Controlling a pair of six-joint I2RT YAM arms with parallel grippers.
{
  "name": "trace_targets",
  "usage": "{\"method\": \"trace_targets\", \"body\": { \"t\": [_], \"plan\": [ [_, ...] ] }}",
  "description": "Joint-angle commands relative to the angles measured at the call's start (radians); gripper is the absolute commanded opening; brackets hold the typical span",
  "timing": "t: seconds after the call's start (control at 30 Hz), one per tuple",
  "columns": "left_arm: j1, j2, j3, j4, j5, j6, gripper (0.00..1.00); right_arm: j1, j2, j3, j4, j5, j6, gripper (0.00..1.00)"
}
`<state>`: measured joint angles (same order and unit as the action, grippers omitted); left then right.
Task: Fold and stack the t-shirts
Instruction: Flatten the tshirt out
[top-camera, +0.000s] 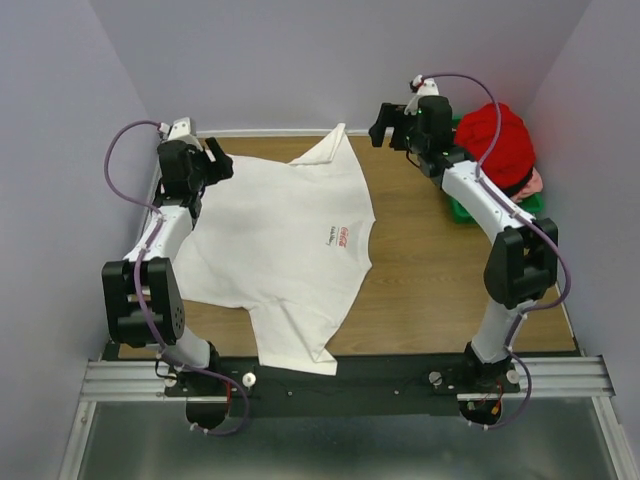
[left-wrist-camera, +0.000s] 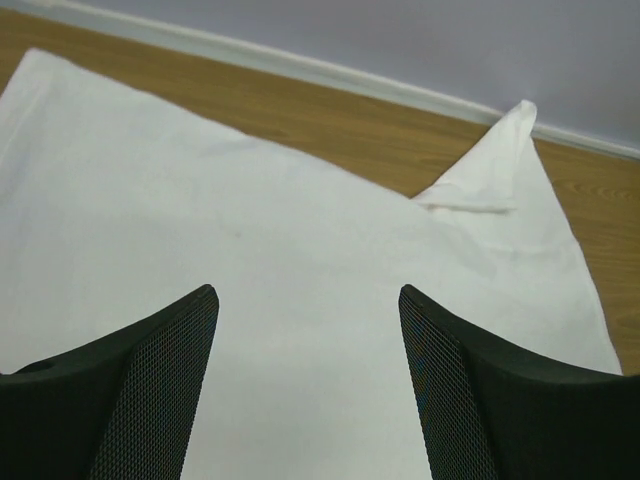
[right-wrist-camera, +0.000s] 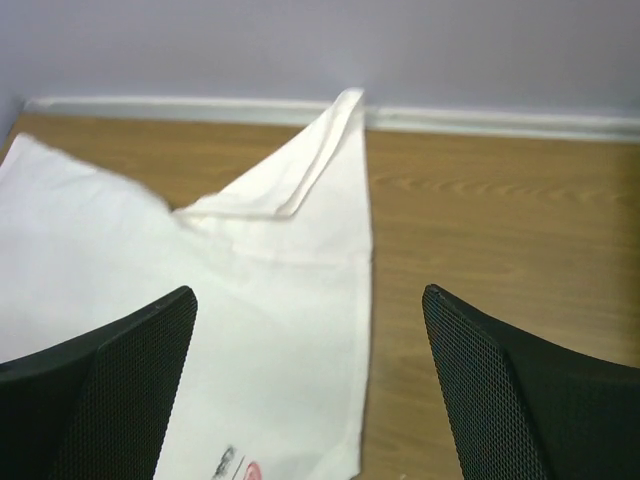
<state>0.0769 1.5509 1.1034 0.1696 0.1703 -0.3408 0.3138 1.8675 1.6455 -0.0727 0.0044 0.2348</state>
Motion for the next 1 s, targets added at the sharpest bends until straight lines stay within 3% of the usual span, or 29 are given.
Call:
{"method": "trace_targets", "body": {
  "t": [0.0, 0.37, 0.63, 0.97],
  "plan": [
    [-0.002, 0.002, -0.06, -0.036, -0.037, -0.013, 0.8, 0.062, 0.007, -0.139, -0.01, -0.187, 0.081, 1.0],
    [-0.002, -0.041, -0.142, -0.01, -0.008, -0.015, 0.81, 0.146, 0.137, -0.239, 0.01, -0.29, 0.092, 1.0],
    [-0.002, -0.055, -0.166, 0.013, 0.023, -0.004, 0.81, 0.142, 0.242, -0.236, 0.004, -0.207, 0.112, 1.0],
    [-0.002, -0.037, -0.16, 0.005, 0.035, -0.003, 0.81, 0.042, 0.321, -0.193, -0.062, -0.142, 0.139, 1.0]
  ]
}}
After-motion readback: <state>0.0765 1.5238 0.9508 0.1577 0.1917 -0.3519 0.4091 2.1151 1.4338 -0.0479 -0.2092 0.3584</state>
